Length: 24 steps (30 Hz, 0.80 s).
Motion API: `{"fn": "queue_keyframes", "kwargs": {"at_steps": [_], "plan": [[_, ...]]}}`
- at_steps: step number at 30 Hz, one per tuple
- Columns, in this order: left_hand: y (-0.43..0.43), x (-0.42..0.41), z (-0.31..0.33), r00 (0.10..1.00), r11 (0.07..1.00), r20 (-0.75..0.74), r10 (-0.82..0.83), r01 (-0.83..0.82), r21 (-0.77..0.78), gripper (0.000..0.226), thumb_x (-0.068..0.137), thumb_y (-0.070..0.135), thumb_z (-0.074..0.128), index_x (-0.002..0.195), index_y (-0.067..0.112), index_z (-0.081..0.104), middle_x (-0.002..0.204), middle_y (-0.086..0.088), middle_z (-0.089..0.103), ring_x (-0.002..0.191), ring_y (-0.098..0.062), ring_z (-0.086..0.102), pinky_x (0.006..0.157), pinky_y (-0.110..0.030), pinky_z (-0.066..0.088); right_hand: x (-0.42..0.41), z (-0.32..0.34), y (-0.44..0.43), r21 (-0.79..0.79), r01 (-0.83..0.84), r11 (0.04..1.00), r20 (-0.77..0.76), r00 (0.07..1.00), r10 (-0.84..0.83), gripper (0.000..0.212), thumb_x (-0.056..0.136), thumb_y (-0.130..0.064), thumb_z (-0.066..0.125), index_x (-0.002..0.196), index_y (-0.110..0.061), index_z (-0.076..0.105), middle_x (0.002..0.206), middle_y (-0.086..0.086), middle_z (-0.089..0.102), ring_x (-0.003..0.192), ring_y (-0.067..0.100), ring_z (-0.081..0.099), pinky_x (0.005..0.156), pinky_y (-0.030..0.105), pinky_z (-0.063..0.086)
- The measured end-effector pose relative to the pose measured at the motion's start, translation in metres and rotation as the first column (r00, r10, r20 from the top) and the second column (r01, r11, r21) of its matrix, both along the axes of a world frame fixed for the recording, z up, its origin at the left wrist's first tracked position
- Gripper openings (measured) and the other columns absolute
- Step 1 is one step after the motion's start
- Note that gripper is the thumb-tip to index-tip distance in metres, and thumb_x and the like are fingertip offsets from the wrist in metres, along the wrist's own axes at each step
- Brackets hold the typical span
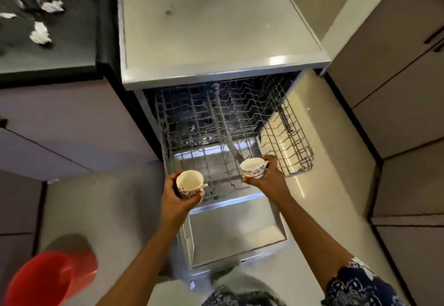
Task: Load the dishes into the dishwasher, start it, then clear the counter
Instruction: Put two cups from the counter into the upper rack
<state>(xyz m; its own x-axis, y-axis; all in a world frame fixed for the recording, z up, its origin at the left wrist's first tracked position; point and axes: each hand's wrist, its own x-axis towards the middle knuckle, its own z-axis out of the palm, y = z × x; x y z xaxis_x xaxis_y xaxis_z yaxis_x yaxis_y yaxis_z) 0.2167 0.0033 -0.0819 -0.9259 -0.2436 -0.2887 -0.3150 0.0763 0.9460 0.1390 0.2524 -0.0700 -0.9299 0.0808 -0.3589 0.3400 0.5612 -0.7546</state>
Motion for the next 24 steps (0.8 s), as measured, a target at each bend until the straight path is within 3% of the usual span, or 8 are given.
{"fn": "queue_keyframes", "kwargs": {"at_steps": [3, 7, 10, 15, 20, 24], "plan": [[0.018, 0.001, -0.011, 0.996, 0.997, 0.052, 0.075, -0.075, 0.002, 0.076, 0.044, 0.045, 0.081, 0.110, 0.038, 0.046, 0.112, 0.004, 0.058, 0.102, -0.016, 0.060, 0.084, -0.027, 0.050, -0.028, -0.023, 0.017, 0.112, -0.119, 0.987, 0.079, 0.991, 0.111, 0.080, 0.058, -0.035, 0.087, 0.123, -0.019, 0.043, 0.116, 0.007, 0.061, 0.103, 0.024, 0.059, 0.077, 0.026, 0.047], [0.034, -0.005, -0.018, 0.991, 0.994, 0.078, 0.107, -0.106, -0.021, 0.078, 0.045, 0.045, 0.081, 0.114, 0.034, 0.046, 0.114, -0.001, 0.057, 0.104, -0.019, 0.059, 0.084, -0.028, 0.051, -0.057, -0.046, 0.015, 0.269, -0.374, 0.888, 0.236, 0.919, 0.316, 0.087, 0.064, -0.037, 0.083, 0.136, -0.020, 0.038, 0.131, 0.016, 0.046, 0.117, 0.033, 0.049, 0.097, 0.038, 0.045], [0.039, -0.012, -0.025, 0.989, 0.992, 0.076, 0.125, -0.124, -0.021, 0.081, 0.046, 0.042, 0.083, 0.116, 0.030, 0.047, 0.115, -0.001, 0.057, 0.105, -0.020, 0.059, 0.085, -0.027, 0.051, -0.068, -0.059, 0.001, 0.276, -0.505, 0.818, 0.277, 0.857, 0.435, 0.088, 0.065, -0.031, 0.084, 0.135, -0.016, 0.034, 0.130, 0.015, 0.047, 0.116, 0.032, 0.051, 0.093, 0.035, 0.044], [0.040, -0.021, -0.037, 0.987, 0.989, 0.070, 0.145, -0.144, -0.017, 0.072, 0.063, 0.007, 0.085, 0.117, 0.031, 0.045, 0.115, 0.001, 0.055, 0.107, -0.019, 0.056, 0.086, -0.027, 0.049, -0.082, -0.082, -0.020, 0.387, -0.551, 0.739, 0.251, 0.834, 0.491, 0.084, 0.064, -0.037, 0.083, 0.130, -0.014, 0.037, 0.125, 0.013, 0.052, 0.112, 0.030, 0.053, 0.090, 0.036, 0.047], [0.037, -0.023, -0.043, 0.981, 0.983, 0.077, 0.181, -0.179, -0.033, 0.072, 0.067, 0.006, 0.081, 0.123, 0.027, 0.041, 0.112, 0.011, 0.053, 0.102, -0.010, 0.055, 0.076, -0.013, 0.049, -0.088, -0.102, -0.034, 0.452, -0.558, 0.696, 0.241, 0.827, 0.508, 0.078, 0.069, -0.033, 0.080, 0.131, -0.020, 0.035, 0.130, 0.013, 0.043, 0.119, 0.033, 0.043, 0.095, 0.046, 0.047], [0.038, -0.023, -0.040, 0.974, 0.977, 0.075, 0.215, -0.215, -0.009, 0.072, 0.069, 0.003, 0.080, 0.124, 0.027, 0.040, 0.111, 0.013, 0.052, 0.100, -0.008, 0.054, 0.069, -0.006, 0.048, -0.080, -0.116, -0.036, 0.486, -0.519, 0.703, 0.193, 0.848, 0.493, 0.081, 0.067, -0.037, 0.081, 0.131, -0.019, 0.035, 0.133, 0.013, 0.041, 0.120, 0.033, 0.041, 0.096, 0.045, 0.045]]}}
